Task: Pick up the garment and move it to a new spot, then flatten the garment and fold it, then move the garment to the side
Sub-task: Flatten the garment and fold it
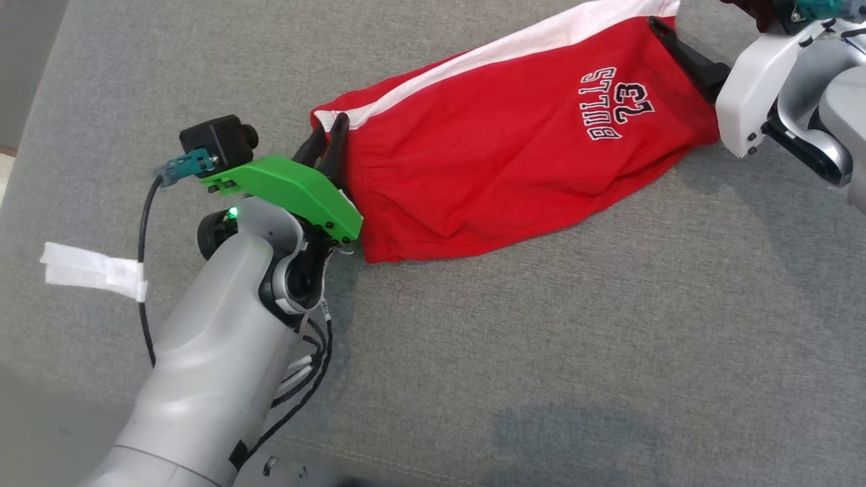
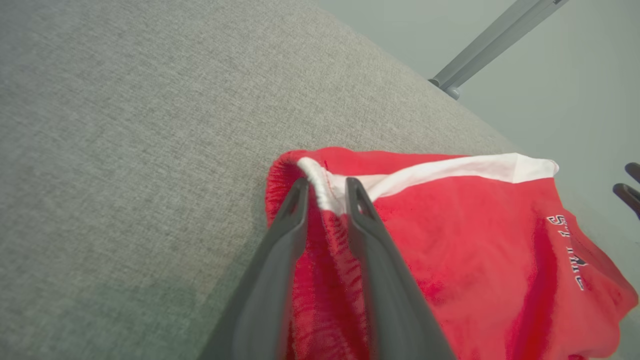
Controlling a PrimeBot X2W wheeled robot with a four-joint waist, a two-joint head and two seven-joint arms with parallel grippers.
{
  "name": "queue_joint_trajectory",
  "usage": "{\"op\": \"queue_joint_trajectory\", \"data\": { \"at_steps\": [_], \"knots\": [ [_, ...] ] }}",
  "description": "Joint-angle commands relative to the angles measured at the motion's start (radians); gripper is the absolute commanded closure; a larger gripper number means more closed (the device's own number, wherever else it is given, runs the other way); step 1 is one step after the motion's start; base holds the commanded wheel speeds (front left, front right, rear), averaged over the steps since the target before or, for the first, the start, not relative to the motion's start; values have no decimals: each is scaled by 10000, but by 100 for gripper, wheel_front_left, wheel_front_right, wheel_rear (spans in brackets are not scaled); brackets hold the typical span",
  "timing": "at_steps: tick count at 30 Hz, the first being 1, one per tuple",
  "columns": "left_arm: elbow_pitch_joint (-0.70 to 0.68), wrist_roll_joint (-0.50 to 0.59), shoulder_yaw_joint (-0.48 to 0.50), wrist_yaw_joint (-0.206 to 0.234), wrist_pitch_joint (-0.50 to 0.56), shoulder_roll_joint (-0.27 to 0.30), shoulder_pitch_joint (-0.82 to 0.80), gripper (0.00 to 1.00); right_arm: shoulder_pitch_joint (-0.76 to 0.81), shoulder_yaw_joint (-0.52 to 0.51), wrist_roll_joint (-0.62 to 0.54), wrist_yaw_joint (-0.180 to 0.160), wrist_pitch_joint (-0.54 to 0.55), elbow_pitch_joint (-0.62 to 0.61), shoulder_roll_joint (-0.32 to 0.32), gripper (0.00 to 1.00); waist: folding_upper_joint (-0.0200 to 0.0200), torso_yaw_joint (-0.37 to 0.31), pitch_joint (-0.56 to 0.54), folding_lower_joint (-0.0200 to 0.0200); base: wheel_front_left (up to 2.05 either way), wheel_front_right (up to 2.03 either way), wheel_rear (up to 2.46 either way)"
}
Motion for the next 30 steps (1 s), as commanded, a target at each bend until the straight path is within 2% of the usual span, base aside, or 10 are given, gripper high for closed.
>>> {"op": "queue_joint_trajectory", "data": {
  "at_steps": [1,6,11,14,16,17,20,24,30],
  "knots": [
    [-98,94,65,59,-154,267,208,0,11,-112,288,-17,56,-124,-84,0,111,-448,-291,0,0,0,0],
    [-729,573,18,333,-744,862,682,0,360,-457,881,-17,267,-259,-261,0,111,-766,-591,0,0,0,0],
    [-2115,2152,-560,1237,-1702,1698,1376,0,1002,-1205,1900,-17,850,230,-94,0,111,-728,-649,0,0,0,0],
    [-2996,2928,-774,1721,-1981,1820,1812,0,1361,-1722,2548,-13,1082,562,355,0,111,-513,-525,0,0,0,0],
    [-3380,3077,-790,1892,-2053,1665,2190,0,1534,-1890,2668,-17,1272,952,526,0,111,-313,-449,0,0,0,0],
    [-3603,3252,-745,2018,-2101,1476,2453,0,1658,-2005,2830,-16,1474,1243,854,0,111,-101,-405,0,0,0,0],
    [-3753,3546,-684,2077,-2135,1203,2872,0,1651,-1996,2651,-13,1733,1753,1152,0,111,166,-405,0,0,0,0],
    [-3930,4172,-411,1901,-2136,851,3318,0,1599,-1978,2408,-13,2263,2576,1460,0,111,458,-470,0,0,0,0],
    [-4003,4905,-6,1390,-2140,356,3888,0,1786,-1892,2441,-5,3476,3478,2041,0,111,659,-596,0,0,0,0]
  ]
}}
